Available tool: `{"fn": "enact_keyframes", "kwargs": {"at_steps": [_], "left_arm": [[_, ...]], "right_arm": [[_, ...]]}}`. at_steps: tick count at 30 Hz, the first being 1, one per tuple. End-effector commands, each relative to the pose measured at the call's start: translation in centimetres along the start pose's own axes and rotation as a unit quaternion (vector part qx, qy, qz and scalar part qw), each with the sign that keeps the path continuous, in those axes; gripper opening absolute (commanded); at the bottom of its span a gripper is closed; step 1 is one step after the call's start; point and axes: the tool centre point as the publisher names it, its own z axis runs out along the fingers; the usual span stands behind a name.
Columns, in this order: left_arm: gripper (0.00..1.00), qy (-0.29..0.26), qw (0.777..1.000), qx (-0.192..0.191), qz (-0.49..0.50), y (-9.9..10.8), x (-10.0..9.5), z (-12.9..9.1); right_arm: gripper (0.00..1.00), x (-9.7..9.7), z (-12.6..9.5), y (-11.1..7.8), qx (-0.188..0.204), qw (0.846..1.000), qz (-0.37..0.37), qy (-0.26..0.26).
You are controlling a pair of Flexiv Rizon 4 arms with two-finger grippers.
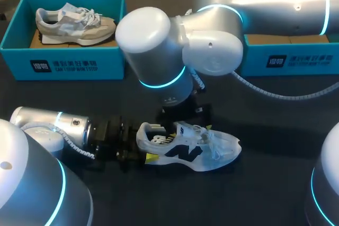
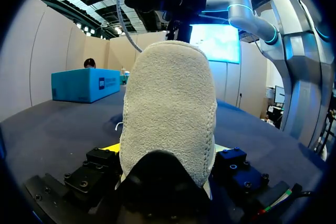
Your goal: Take the shoe out of the shoebox, open the shoe tongue, remove and reinsert the insole, then place the shoe into the shoebox
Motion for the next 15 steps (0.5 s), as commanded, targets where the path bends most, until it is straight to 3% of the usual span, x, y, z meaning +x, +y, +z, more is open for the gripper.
{"fn": "enact_keyframes", "kwargs": {"at_steps": [1, 8, 15], "left_arm": [[0.0, -0.002, 1.0, -0.001, 0.0, -0.06, 0.05, 0.05], [0.0, -0.002, 1.0, -0.001, 0.0, -0.06, 0.05, 0.05], [0.0, -0.002, 1.0, -0.001, 0.0, -0.06, 0.05, 0.05]], "right_arm": [[0.49, -0.45, -0.22, -0.1, 0.001, 1.0, 0.0, 0.003], [0.48, -0.3, -1.16, -0.5, 0.007, 1.0, 0.002, 0.003], [0.47, -0.56, -0.62, -0.39, 0.024, 0.999, 0.001, 0.033]]}}
